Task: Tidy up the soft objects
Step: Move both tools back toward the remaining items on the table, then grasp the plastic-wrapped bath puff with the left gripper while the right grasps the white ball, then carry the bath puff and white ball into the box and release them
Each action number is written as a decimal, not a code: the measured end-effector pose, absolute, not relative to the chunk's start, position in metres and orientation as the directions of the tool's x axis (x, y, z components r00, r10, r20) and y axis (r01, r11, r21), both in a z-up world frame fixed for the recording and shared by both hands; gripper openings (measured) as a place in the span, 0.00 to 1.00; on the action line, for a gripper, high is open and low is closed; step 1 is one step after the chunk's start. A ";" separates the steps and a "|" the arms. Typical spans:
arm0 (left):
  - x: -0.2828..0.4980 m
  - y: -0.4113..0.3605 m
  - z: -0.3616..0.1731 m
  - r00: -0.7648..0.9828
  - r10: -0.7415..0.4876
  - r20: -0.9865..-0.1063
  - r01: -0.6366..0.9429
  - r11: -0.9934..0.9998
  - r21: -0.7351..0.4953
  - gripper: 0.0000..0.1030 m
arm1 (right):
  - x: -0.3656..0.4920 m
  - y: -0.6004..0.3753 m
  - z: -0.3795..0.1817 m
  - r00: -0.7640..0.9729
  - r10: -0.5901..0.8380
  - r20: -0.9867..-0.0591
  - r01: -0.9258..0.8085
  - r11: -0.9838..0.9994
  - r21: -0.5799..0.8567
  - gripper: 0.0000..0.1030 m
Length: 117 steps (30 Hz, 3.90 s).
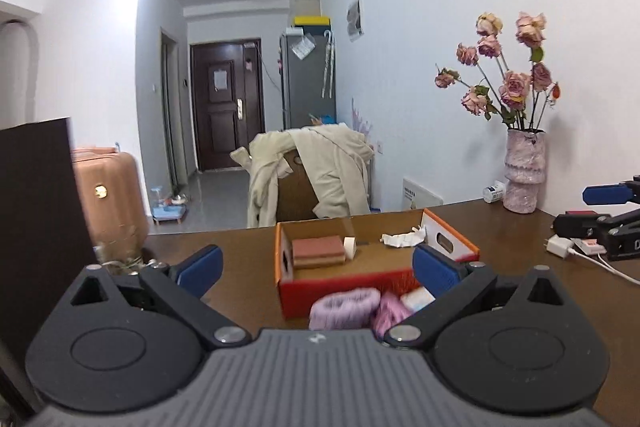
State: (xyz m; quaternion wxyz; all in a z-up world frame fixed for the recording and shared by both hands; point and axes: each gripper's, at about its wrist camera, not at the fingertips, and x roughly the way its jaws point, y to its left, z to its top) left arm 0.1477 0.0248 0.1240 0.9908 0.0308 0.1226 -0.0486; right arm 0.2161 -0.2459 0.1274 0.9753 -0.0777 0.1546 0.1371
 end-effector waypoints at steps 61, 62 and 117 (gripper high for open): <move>0.248 0.011 -0.021 0.785 -0.252 -0.565 0.248 0.965 -0.087 0.39 | 0.281 -0.214 -0.030 0.806 0.319 -0.499 -0.249 0.947 0.204 0.27; 0.245 0.011 -0.018 0.791 -0.251 -0.558 0.246 0.965 -0.085 0.39 | 0.280 -0.214 -0.029 0.805 0.318 -0.502 -0.251 0.947 0.198 0.25; 0.532 0.035 0.036 0.768 -0.147 -0.624 0.166 0.986 -0.027 0.43 | 0.587 -0.175 0.039 0.679 0.256 -0.688 -0.332 0.943 0.023 0.24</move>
